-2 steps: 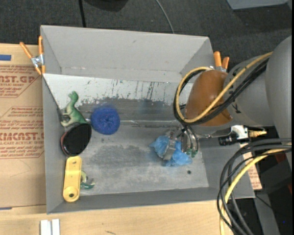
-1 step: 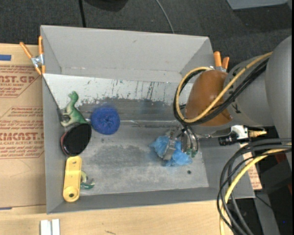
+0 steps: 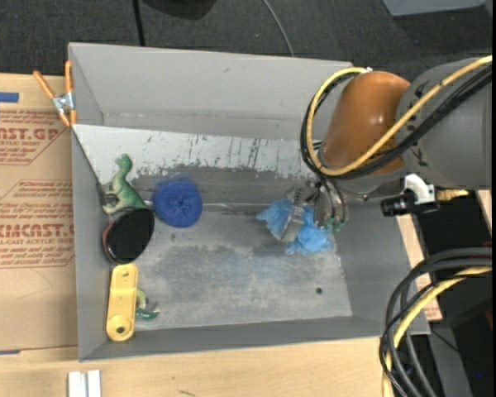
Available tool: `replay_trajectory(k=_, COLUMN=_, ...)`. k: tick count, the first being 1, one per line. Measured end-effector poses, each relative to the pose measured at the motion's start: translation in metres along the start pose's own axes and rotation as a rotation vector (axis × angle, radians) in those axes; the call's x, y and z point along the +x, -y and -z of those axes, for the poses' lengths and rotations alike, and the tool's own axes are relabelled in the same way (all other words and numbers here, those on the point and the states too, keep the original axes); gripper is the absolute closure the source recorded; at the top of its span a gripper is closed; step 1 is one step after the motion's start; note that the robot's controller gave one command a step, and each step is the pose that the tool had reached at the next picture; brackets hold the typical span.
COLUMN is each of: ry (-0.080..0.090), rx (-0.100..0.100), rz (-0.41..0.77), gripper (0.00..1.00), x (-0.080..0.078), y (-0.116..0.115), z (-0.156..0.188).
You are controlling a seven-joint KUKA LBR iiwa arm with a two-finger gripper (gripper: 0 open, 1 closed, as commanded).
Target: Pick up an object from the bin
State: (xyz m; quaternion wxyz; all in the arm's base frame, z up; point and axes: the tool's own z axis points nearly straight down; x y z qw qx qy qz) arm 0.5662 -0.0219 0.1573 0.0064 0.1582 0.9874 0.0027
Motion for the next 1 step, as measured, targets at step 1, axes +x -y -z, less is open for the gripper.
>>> replay_trajectory(k=1, ry=0.000, rx=0.000, rz=0.000, gripper=1.00, x=0.0000, y=0.0000, z=0.0000)
